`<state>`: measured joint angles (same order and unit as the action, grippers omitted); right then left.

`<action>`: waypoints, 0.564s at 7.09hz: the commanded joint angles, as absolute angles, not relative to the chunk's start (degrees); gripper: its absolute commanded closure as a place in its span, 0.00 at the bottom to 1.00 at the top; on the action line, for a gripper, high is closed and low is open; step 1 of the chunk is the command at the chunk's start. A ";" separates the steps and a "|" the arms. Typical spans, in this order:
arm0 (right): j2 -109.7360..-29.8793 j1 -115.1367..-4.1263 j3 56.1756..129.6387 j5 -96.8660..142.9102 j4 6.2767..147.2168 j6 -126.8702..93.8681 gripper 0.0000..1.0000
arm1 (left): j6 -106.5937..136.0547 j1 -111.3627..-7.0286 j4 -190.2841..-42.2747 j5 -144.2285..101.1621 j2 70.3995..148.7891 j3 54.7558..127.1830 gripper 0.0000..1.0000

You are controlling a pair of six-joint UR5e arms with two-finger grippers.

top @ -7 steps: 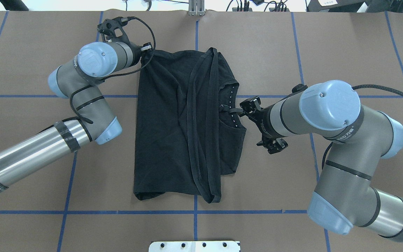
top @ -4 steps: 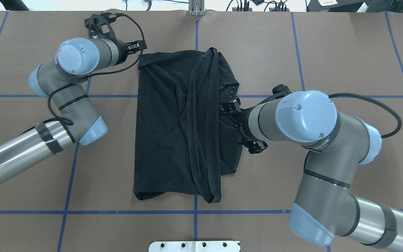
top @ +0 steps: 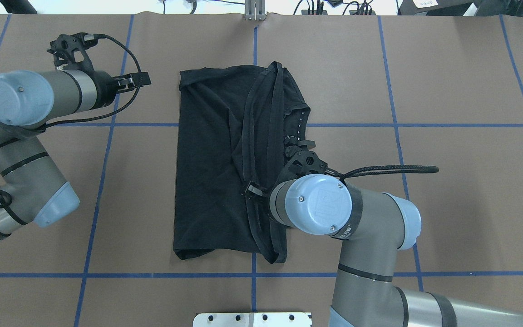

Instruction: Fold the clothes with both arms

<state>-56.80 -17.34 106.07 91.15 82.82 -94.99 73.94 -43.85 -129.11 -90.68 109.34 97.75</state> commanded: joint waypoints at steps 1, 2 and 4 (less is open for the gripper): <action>-55.99 -14.69 104.95 91.05 83.67 -68.89 0.46 | 74.18 -43.86 -129.02 -90.79 108.28 98.70 0.00; -55.38 -14.16 103.81 90.53 84.11 -62.90 0.55 | 74.35 -43.86 -129.02 -90.79 108.02 98.44 0.00; -53.96 -12.32 102.40 86.95 88.23 -56.96 0.55 | 74.53 -43.86 -129.02 -90.79 107.93 98.26 0.00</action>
